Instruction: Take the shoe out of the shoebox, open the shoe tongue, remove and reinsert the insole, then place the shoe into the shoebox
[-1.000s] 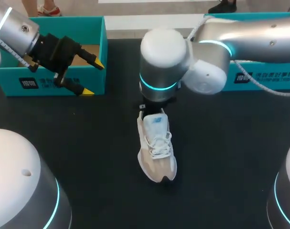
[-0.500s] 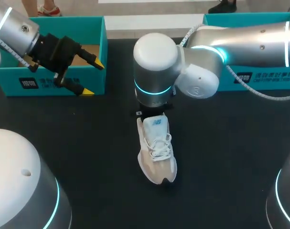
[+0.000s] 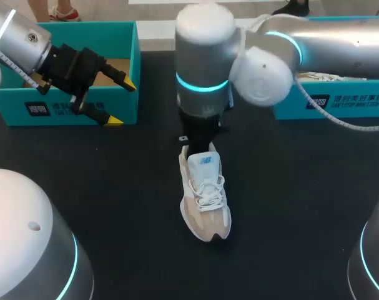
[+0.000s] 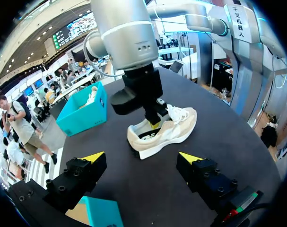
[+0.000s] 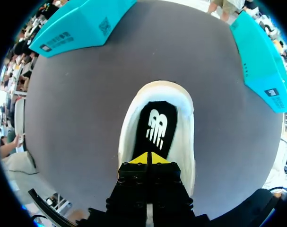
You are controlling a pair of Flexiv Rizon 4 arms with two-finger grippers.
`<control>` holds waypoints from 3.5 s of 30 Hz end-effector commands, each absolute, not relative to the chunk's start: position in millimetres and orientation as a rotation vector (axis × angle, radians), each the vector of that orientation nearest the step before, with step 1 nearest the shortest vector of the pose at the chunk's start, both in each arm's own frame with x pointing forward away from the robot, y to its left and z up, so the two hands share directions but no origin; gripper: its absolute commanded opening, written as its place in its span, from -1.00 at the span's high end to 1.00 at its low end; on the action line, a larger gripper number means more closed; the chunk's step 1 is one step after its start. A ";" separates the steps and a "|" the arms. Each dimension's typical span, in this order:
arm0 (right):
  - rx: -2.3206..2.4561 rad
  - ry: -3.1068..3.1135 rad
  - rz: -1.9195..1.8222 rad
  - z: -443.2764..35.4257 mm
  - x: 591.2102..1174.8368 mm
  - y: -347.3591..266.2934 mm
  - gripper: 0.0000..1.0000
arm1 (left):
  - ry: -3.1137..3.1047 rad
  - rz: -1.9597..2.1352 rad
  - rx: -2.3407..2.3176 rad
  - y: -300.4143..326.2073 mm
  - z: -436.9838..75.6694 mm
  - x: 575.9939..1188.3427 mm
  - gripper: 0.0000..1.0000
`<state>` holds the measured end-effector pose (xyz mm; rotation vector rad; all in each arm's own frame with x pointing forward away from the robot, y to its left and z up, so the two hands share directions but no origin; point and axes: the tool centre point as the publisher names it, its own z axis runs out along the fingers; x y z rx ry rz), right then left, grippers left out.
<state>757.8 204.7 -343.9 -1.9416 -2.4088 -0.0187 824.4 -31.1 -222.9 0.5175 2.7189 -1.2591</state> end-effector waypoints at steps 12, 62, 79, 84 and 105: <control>-1.863 -2.291 0.100 -348.6 749.1 199.8 -1.00 | 2.722 -1.254 0.519 -31.0 -222.6 824.0 -1.00; -1.977 -2.285 0.209 -308.5 713.7 200.2 0.58 | 2.722 -1.254 0.519 -31.0 -222.6 824.0 -1.00; -1.924 -2.330 0.192 -325.1 733.2 194.0 0.59 | 2.722 -1.254 0.519 -31.0 -222.6 824.0 -1.00; -1.901 -2.339 0.190 -329.0 738.1 190.7 0.48 | 2.722 -1.254 0.519 -31.0 -222.6 824.0 -1.00; -1.044 -3.093 0.275 -276.4 786.3 175.7 -0.93 | 2.722 -1.254 0.519 -31.0 -222.6 824.0 -1.00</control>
